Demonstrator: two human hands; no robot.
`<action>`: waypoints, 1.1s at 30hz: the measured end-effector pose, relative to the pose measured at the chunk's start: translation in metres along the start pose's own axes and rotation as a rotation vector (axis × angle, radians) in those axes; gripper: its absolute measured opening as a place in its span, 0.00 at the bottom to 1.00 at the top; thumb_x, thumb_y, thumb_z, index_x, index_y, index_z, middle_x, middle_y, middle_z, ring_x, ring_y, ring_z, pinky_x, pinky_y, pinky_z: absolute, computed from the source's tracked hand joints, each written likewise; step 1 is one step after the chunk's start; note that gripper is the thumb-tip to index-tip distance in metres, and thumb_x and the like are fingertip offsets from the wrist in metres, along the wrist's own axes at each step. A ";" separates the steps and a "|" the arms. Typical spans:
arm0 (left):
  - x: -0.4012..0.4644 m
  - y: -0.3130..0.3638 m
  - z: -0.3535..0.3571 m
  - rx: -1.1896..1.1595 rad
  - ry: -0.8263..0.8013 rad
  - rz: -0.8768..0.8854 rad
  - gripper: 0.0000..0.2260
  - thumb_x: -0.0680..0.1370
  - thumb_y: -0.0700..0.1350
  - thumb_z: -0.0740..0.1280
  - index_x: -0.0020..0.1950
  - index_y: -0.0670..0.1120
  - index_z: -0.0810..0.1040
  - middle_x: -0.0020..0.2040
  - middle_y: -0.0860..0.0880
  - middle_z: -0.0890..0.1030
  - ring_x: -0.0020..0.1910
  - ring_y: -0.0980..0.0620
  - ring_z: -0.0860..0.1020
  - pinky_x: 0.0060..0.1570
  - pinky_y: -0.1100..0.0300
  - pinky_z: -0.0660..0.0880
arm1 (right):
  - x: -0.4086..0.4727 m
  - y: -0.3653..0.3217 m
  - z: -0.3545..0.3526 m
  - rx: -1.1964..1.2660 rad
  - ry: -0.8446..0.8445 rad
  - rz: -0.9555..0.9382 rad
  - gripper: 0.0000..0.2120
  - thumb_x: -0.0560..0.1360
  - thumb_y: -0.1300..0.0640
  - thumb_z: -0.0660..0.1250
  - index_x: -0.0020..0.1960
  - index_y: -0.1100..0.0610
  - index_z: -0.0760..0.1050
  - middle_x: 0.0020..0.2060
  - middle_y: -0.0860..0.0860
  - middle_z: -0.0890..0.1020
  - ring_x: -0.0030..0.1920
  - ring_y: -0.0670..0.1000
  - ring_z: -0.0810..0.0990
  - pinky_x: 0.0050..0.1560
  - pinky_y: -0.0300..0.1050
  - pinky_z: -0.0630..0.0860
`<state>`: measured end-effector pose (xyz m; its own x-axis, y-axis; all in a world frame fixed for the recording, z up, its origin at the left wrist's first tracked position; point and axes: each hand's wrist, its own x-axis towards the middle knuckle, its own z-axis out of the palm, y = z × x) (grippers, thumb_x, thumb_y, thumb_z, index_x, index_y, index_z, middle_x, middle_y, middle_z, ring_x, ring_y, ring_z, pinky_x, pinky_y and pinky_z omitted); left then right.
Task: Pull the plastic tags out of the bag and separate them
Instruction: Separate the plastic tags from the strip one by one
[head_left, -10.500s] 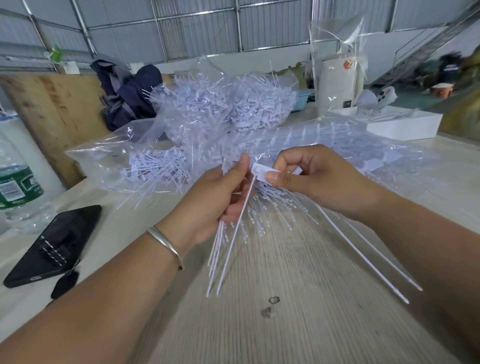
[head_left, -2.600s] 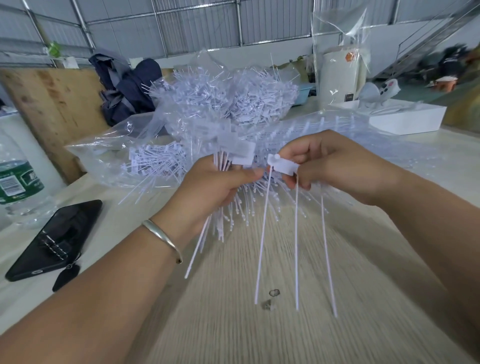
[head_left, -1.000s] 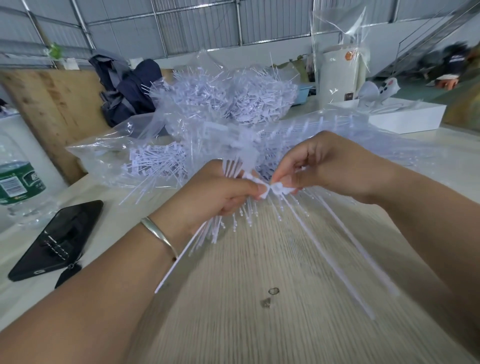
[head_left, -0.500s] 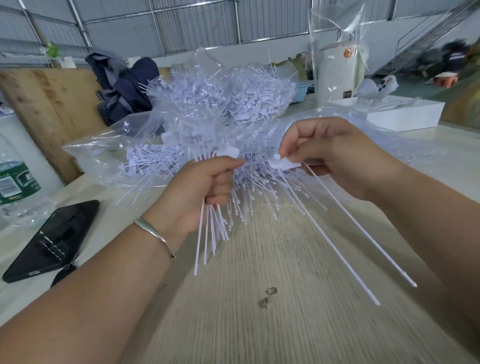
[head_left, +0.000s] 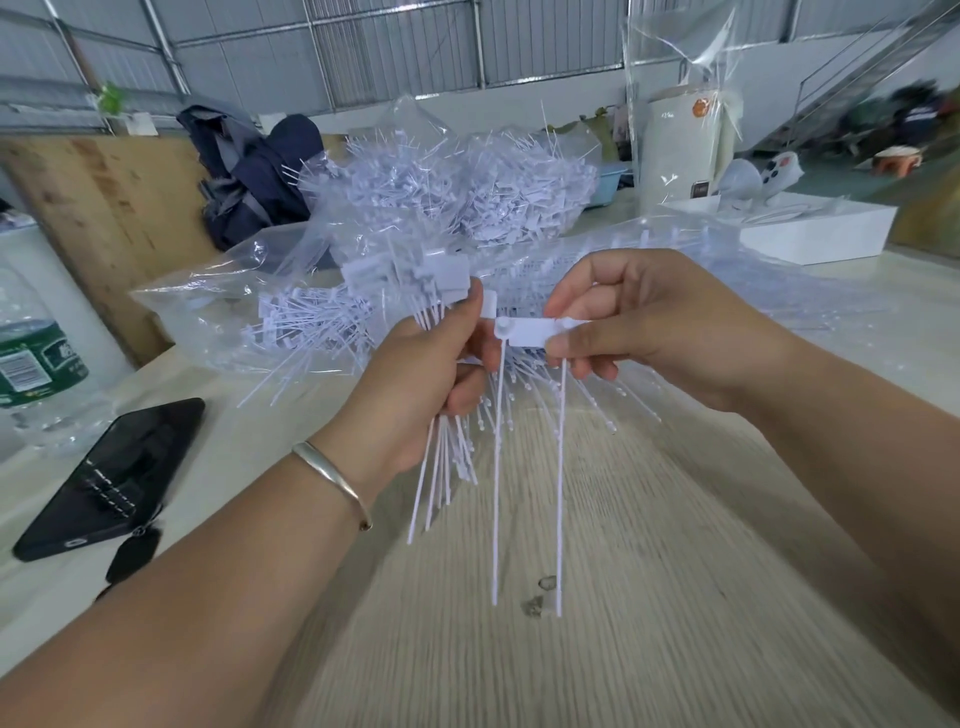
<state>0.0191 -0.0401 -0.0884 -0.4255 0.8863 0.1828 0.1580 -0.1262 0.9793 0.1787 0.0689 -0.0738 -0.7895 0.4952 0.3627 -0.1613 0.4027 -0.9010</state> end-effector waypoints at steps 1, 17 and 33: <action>0.000 0.000 0.001 0.005 0.002 0.004 0.24 0.80 0.59 0.59 0.30 0.46 0.73 0.21 0.51 0.67 0.19 0.54 0.59 0.24 0.62 0.57 | 0.000 -0.001 0.000 0.005 -0.006 -0.001 0.10 0.68 0.69 0.73 0.48 0.66 0.76 0.34 0.65 0.81 0.28 0.54 0.77 0.26 0.41 0.71; 0.001 -0.003 -0.002 -0.057 -0.072 0.145 0.04 0.71 0.43 0.73 0.43 0.45 0.81 0.27 0.53 0.63 0.22 0.57 0.56 0.22 0.67 0.55 | 0.000 -0.001 -0.003 0.090 -0.011 -0.030 0.07 0.75 0.68 0.65 0.52 0.63 0.79 0.32 0.57 0.81 0.28 0.50 0.76 0.29 0.38 0.72; 0.000 0.002 -0.007 -0.006 -0.122 0.100 0.04 0.70 0.43 0.73 0.35 0.47 0.81 0.24 0.52 0.64 0.23 0.54 0.55 0.24 0.61 0.49 | -0.001 -0.003 -0.008 -0.071 -0.011 0.032 0.09 0.74 0.66 0.68 0.46 0.57 0.85 0.36 0.65 0.78 0.38 0.56 0.71 0.41 0.48 0.66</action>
<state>0.0131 -0.0433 -0.0861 -0.2958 0.9168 0.2683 0.1892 -0.2190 0.9572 0.1848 0.0737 -0.0689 -0.8001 0.5000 0.3314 -0.0942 0.4407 -0.8927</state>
